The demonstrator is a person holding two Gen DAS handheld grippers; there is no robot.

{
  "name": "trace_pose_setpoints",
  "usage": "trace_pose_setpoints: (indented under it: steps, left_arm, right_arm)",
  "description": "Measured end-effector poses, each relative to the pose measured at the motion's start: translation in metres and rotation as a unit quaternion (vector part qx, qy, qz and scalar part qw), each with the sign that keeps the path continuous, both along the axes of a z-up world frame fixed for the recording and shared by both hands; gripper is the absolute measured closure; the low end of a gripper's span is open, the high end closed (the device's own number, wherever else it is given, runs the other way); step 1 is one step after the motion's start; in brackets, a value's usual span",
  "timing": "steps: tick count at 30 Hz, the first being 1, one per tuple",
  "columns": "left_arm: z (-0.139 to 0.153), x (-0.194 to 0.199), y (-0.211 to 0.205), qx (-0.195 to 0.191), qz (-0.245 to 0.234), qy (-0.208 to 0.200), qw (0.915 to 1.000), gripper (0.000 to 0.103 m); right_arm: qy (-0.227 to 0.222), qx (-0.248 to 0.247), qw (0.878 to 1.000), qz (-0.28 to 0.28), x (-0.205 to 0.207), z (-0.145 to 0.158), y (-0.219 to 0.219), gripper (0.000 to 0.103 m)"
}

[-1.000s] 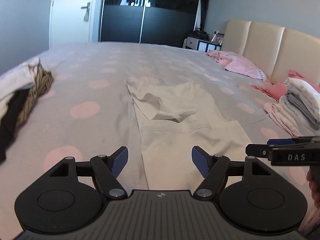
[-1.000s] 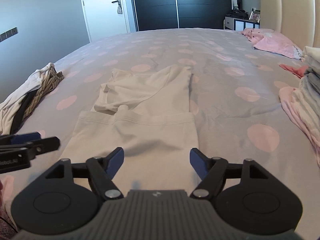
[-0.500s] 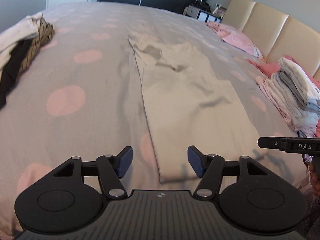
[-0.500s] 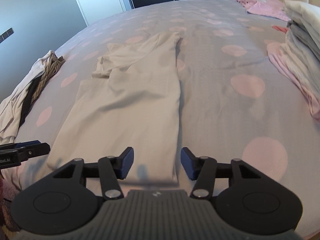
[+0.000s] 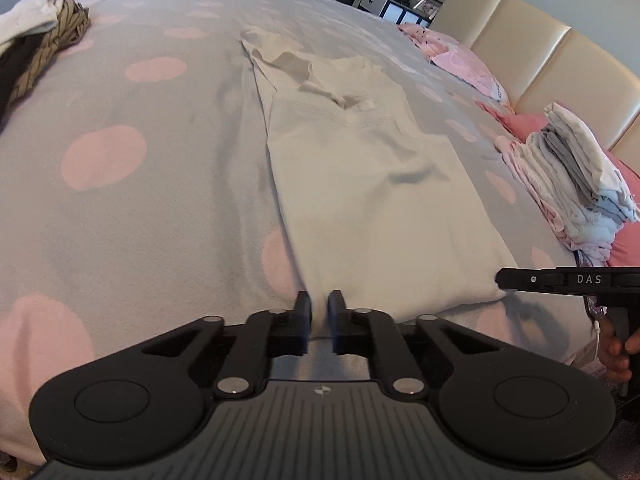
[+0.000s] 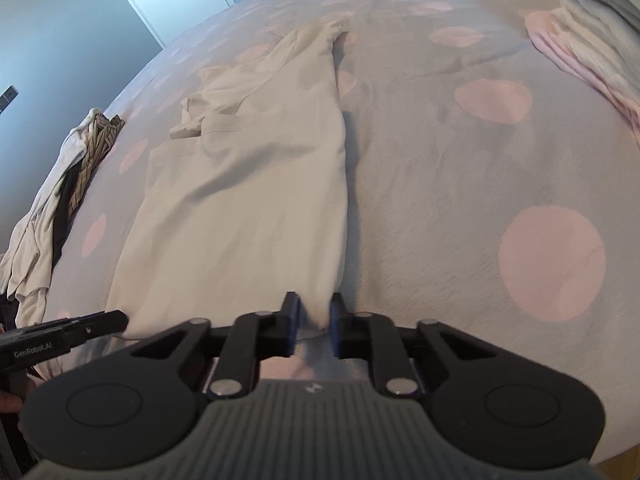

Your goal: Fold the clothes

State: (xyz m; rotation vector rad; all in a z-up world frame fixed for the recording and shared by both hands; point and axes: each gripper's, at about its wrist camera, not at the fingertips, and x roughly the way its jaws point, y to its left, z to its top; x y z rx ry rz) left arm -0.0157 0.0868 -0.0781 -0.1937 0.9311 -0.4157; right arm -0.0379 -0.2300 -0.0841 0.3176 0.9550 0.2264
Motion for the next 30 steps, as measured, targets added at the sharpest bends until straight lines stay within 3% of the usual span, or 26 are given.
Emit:
trace_pose_setpoints:
  steps: [3,7,10,14,16,20,21,23,25,27,30]
  left_arm:
    - [0.001,-0.001,-0.003,0.017,-0.009,0.000,0.9998,0.099]
    - [-0.006,0.003,-0.003,0.027,-0.012,0.014,0.9995,0.099]
    - [0.000,0.000,-0.008,0.057,-0.027,0.003,0.9980,0.099]
    - [0.012,-0.008,-0.013,0.091,-0.034,-0.020,0.9951,0.097]
    - [0.020,-0.014,-0.018,0.119,-0.044,-0.048,0.9907,0.092]
    - [0.028,-0.027,-0.042,0.186,-0.101,-0.105,0.9717,0.059]
    - [0.027,-0.031,-0.049,0.204,-0.120,-0.114,0.9649,0.055]
    - [0.022,-0.038,-0.063,0.237,-0.158,-0.126,0.9502,0.055]
    - [0.015,-0.045,-0.073,0.262,-0.190,-0.134,0.9365,0.055]
    - [0.007,-0.052,-0.080,0.285,-0.214,-0.144,0.9233,0.055]
    - [-0.006,-0.058,-0.088,0.329,-0.242,-0.163,0.8981,0.055]
  right_arm:
    - [0.002,-0.016,1.000,0.007,-0.002,0.008,0.002,0.092]
    - [0.025,-0.028,0.999,0.004,0.000,-0.004,0.001,0.092]
    - [0.033,-0.029,0.999,0.001,0.000,-0.001,-0.004,0.092]
    - [0.005,-0.127,0.992,0.009,-0.012,0.011,0.004,0.083]
    - [-0.027,-0.145,0.989,0.029,-0.019,0.020,0.008,0.083]
    - [-0.079,-0.176,0.976,0.097,-0.032,0.028,0.026,0.079]
    - [-0.086,-0.185,0.972,0.118,-0.034,0.028,0.033,0.079]
    - [-0.099,-0.203,0.961,0.159,-0.039,0.027,0.045,0.078]
    - [-0.108,-0.228,0.948,0.192,-0.044,0.023,0.057,0.063]
    - [-0.113,-0.257,0.933,0.224,-0.049,0.017,0.066,0.058]
    - [-0.116,-0.323,0.900,0.270,-0.056,0.003,0.080,0.058]
